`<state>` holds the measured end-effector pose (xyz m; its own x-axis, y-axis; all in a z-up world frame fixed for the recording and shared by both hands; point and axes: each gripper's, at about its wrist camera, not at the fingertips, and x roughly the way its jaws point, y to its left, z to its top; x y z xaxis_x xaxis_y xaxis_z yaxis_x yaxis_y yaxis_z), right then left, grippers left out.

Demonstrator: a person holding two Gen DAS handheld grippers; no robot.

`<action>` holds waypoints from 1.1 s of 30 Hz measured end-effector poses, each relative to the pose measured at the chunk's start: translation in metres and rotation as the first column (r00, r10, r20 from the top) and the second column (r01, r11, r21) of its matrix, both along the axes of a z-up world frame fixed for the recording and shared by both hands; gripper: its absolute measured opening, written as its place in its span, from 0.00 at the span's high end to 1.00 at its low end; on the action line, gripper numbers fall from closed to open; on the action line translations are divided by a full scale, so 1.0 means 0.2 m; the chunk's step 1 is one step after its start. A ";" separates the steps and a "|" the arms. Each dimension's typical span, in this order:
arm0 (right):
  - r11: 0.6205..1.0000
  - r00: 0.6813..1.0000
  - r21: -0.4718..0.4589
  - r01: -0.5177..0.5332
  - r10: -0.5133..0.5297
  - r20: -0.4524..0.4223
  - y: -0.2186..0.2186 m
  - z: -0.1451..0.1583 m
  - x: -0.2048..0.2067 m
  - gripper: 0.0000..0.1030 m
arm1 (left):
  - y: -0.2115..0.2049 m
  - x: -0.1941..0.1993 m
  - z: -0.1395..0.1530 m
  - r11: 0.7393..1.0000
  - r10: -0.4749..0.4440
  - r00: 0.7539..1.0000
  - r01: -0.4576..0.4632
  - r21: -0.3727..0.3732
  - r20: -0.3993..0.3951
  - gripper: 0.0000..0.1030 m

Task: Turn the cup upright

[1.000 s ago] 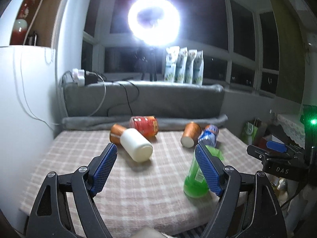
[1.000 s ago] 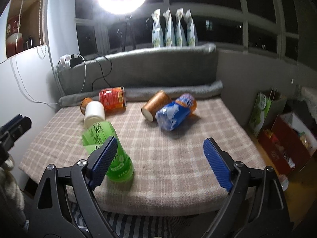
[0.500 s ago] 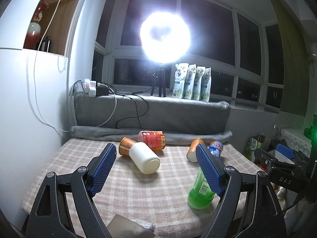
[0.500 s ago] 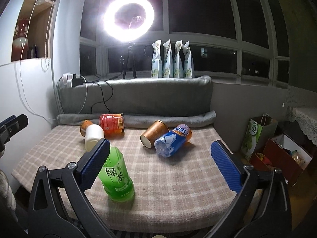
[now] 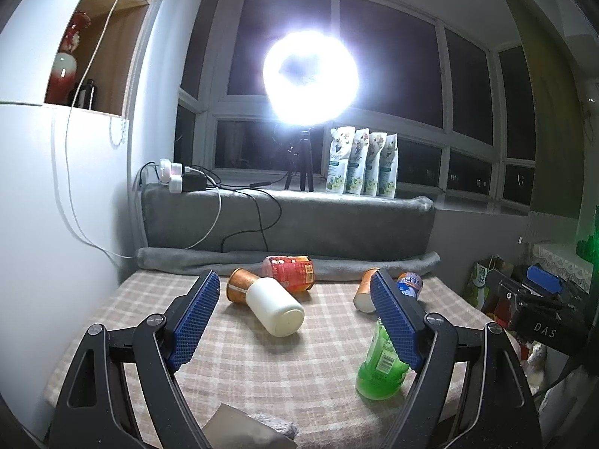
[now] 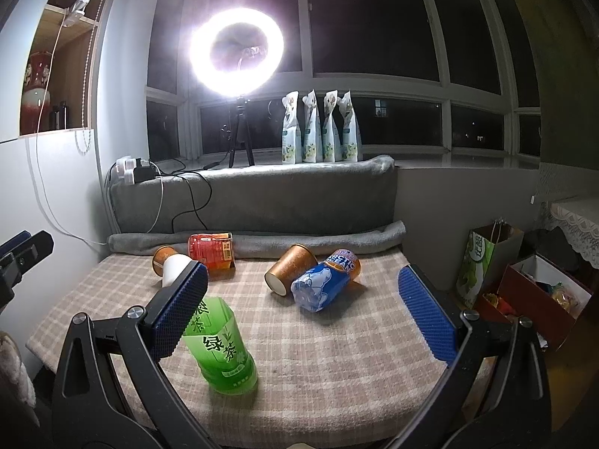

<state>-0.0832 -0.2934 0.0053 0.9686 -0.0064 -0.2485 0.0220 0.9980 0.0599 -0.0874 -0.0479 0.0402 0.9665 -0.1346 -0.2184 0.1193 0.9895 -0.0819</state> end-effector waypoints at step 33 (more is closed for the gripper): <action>1.000 1.000 0.004 0.002 -0.002 -0.004 -0.01 0.00 0.00 0.00 | 0.00 -0.01 -0.01 1.000 -0.002 1.000 0.002 -0.006 -0.010 0.19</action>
<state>-0.0839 -0.2948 0.0055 0.9676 -0.0075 -0.2523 0.0242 0.9977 0.0634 -0.0884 -0.0473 0.0387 0.9639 -0.1382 -0.2274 0.1208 0.9887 -0.0888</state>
